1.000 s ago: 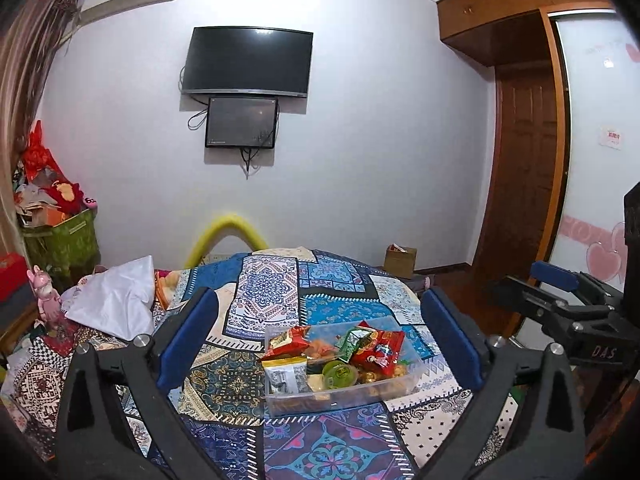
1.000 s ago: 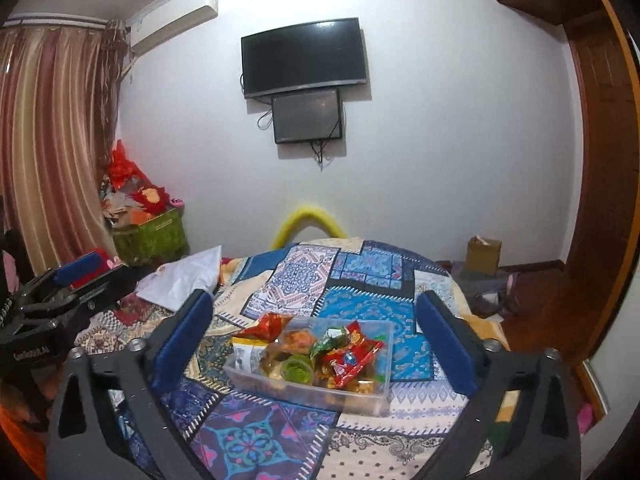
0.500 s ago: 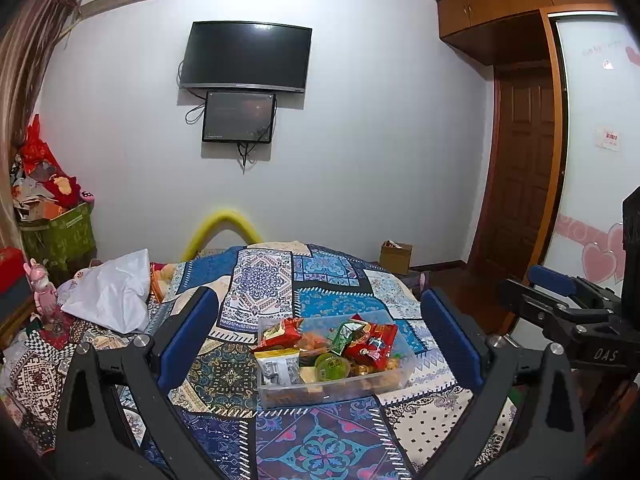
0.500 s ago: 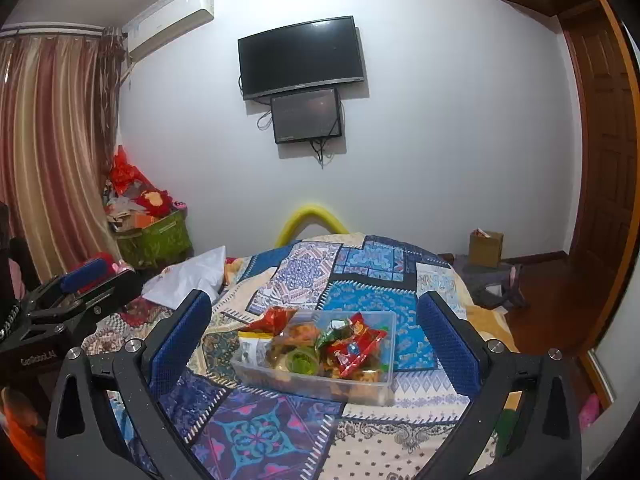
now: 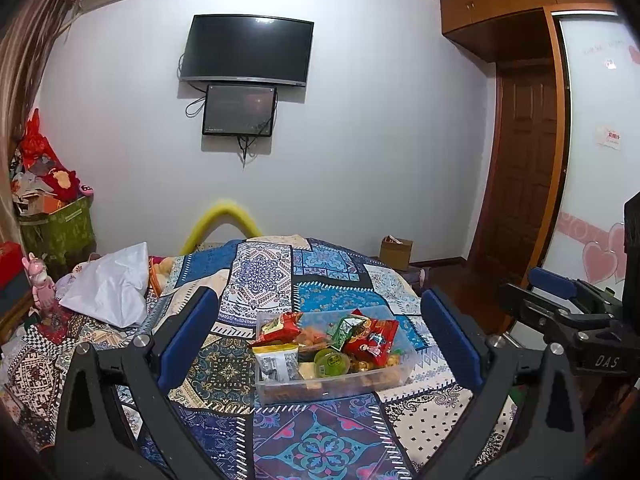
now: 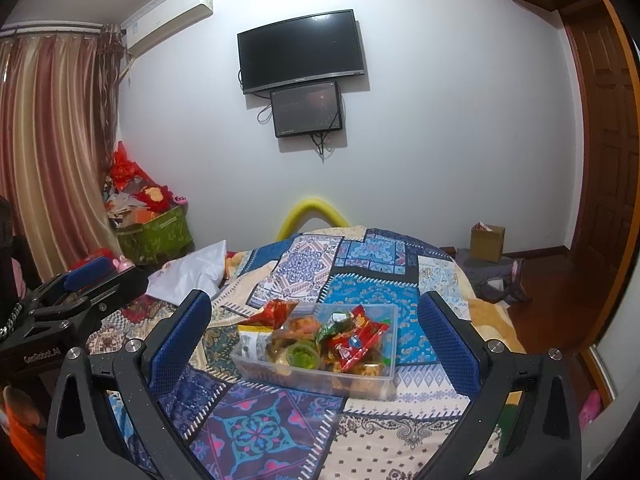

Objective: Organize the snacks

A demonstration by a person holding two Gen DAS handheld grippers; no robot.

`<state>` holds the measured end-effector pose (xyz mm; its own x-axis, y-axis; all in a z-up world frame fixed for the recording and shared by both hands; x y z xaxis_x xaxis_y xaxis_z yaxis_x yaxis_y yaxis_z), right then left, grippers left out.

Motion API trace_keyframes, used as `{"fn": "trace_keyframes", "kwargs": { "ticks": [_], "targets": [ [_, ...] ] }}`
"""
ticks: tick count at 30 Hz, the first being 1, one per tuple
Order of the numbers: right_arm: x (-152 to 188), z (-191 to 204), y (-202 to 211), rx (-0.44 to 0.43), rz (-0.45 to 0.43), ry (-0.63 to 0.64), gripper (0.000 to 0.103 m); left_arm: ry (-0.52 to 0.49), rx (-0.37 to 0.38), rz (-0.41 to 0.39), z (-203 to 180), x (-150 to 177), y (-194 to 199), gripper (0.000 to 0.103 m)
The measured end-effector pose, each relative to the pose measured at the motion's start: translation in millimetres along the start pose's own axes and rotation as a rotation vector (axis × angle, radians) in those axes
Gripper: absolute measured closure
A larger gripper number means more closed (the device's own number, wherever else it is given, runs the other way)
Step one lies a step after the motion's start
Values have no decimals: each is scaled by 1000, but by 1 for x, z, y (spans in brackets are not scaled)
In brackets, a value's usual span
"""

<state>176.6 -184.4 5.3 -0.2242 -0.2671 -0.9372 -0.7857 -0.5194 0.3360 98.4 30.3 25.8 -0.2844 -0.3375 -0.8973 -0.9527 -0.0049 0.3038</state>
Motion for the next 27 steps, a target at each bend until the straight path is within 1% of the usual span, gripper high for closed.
{"fn": "trace_keyframes", "kwargs": {
  "ticks": [27],
  "targets": [
    [-2,-2,2,11,3,-3,0,-5,7,9,-4,2,-1,1]
  ]
}}
Point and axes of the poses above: each gripper's, at about its wrist camera, not at the fingertips, and y roughly against the way its jaws point, z to its left, x to its underside, the point moved 1 cm from there along -y, roughly the way its jaws point, and after that the axes turned 13 degrees about y, right-handed, at the moved point
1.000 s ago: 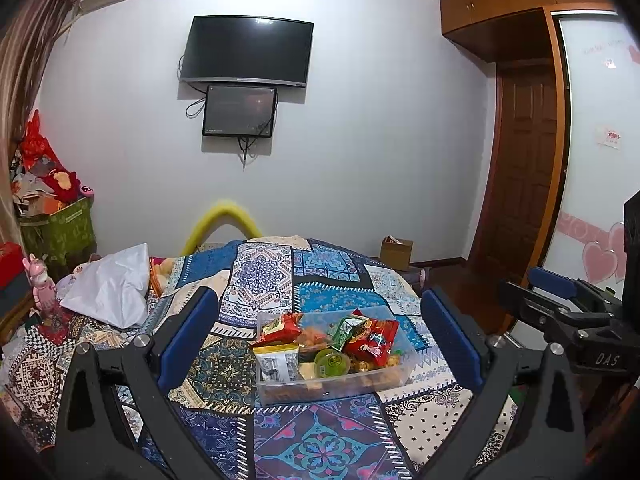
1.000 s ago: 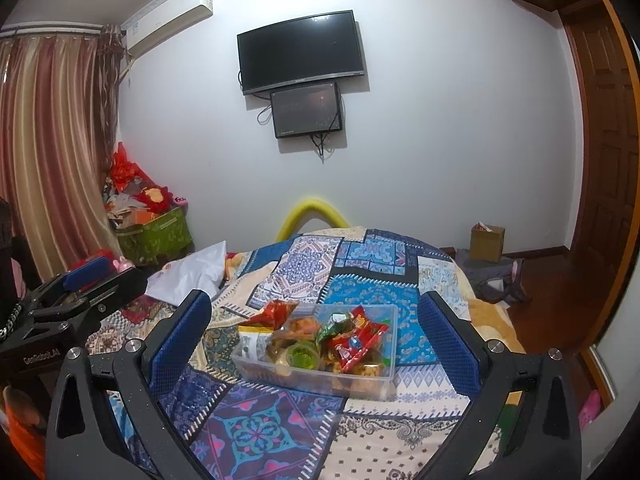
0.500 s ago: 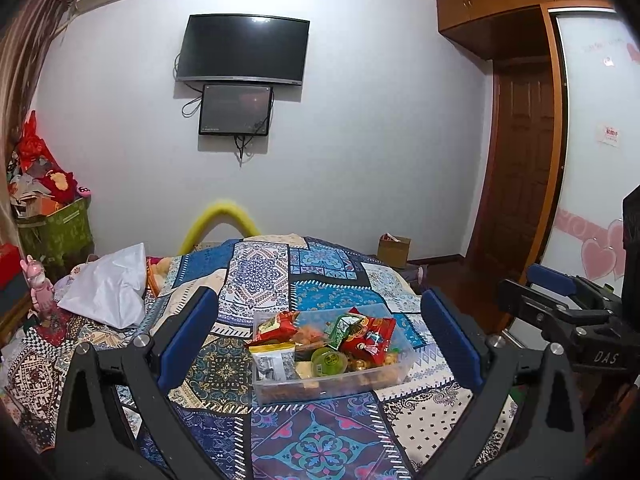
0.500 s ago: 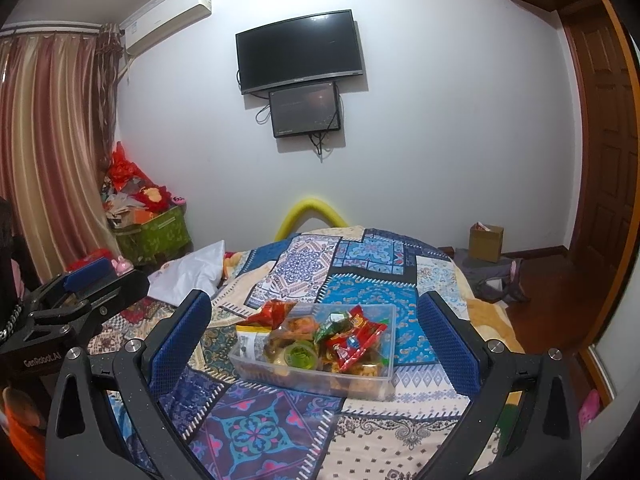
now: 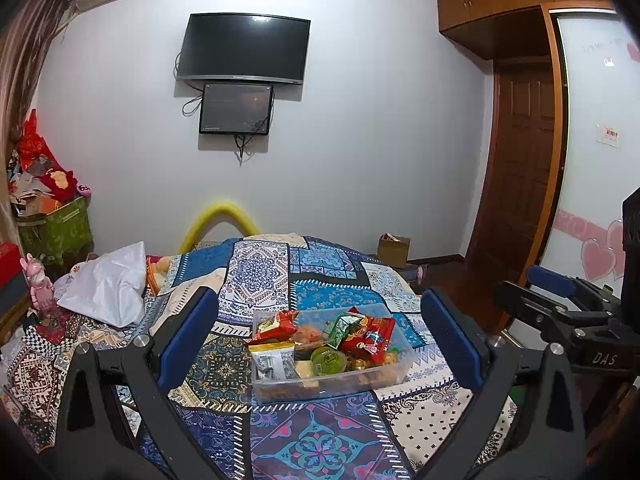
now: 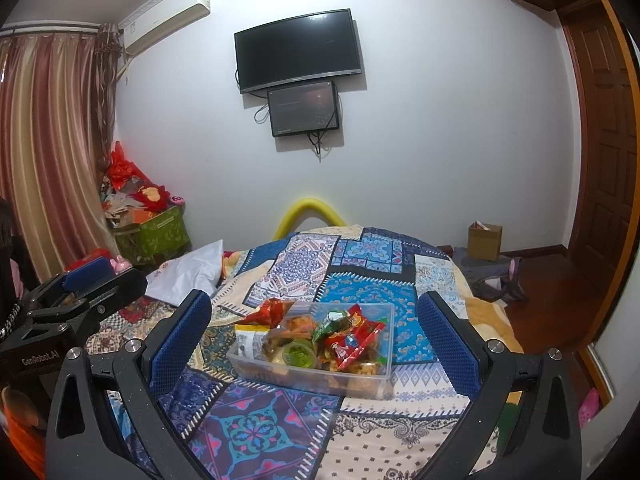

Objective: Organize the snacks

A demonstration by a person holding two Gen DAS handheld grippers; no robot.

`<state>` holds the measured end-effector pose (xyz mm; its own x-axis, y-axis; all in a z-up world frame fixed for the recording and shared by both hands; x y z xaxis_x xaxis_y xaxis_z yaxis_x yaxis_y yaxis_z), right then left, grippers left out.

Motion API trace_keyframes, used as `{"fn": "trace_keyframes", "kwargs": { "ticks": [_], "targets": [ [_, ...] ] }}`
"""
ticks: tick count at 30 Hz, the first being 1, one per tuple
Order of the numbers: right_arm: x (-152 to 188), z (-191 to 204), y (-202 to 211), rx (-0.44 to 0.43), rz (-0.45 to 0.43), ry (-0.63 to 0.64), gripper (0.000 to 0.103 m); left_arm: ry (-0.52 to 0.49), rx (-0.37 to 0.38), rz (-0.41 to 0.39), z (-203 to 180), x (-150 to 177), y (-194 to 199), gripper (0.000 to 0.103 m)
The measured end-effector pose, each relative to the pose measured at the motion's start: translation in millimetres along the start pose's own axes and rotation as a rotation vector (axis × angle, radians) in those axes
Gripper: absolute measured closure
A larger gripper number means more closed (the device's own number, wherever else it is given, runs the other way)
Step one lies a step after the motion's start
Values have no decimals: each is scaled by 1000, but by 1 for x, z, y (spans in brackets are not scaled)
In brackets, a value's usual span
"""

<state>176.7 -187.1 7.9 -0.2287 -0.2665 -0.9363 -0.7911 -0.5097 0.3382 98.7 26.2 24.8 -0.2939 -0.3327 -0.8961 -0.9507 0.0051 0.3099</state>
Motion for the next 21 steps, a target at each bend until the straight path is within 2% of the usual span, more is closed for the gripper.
{"fn": "trace_keyframes", "kwargs": {
  "ticks": [21],
  "targets": [
    [2,1,-1,0,3,2,0,-20,8,-20,-7,2,4,1]
  ]
}}
Point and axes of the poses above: each gripper's, at about its wrist camera, not at the fingertips, and y roughly against the way its jaws point, z to its left, x to its underside, the point moved 1 cm from there along -y, roughly the way its jaws point, and after that the axes turned 13 degrees about y, right-handed, at the moved point
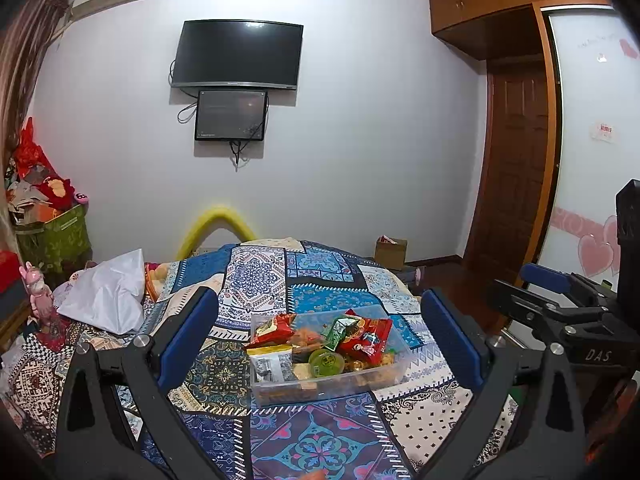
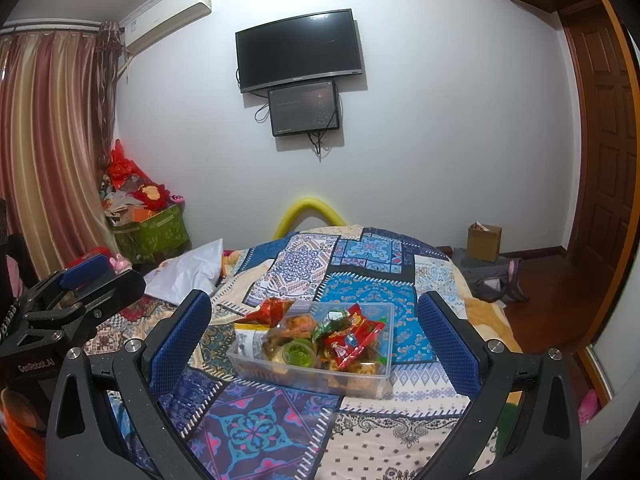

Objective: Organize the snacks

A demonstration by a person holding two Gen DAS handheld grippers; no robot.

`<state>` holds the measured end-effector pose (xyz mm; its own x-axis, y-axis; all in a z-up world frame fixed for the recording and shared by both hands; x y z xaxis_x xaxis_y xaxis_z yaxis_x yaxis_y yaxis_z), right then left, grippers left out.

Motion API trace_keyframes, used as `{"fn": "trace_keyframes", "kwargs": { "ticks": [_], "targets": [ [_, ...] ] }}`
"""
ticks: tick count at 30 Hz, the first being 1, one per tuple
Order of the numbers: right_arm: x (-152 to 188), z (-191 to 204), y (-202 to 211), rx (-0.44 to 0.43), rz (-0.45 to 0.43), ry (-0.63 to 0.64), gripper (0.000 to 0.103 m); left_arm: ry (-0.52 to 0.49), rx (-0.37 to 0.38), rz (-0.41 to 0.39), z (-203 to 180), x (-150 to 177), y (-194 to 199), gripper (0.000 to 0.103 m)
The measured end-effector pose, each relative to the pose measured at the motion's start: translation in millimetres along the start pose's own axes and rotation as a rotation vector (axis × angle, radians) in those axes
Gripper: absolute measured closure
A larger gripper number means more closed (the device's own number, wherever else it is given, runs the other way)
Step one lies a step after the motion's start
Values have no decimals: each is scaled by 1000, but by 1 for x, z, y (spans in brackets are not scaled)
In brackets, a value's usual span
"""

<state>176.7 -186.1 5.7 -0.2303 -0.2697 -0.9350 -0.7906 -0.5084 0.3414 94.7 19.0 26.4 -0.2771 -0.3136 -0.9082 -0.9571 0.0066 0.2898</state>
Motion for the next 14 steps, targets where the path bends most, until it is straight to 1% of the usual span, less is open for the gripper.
{"fn": "trace_keyframes", "kwargs": {
  "ticks": [6,14],
  "targets": [
    [0,-1,0,15,0,4,0,0,3,1,0,1,0,1],
    [1,-3,0,13,4,2,0,-3,20,14,-1,3,-3,1]
  ]
}}
Point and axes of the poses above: each gripper's, at about its wrist camera, not at the fingertips, and y roughly against the way its jaws point, z to its left, x to its underside, the point moved 1 cm from there along -y, roughly the way its jaws point, and after that the axes turned 13 degrees about y, right-handed, at the moved point
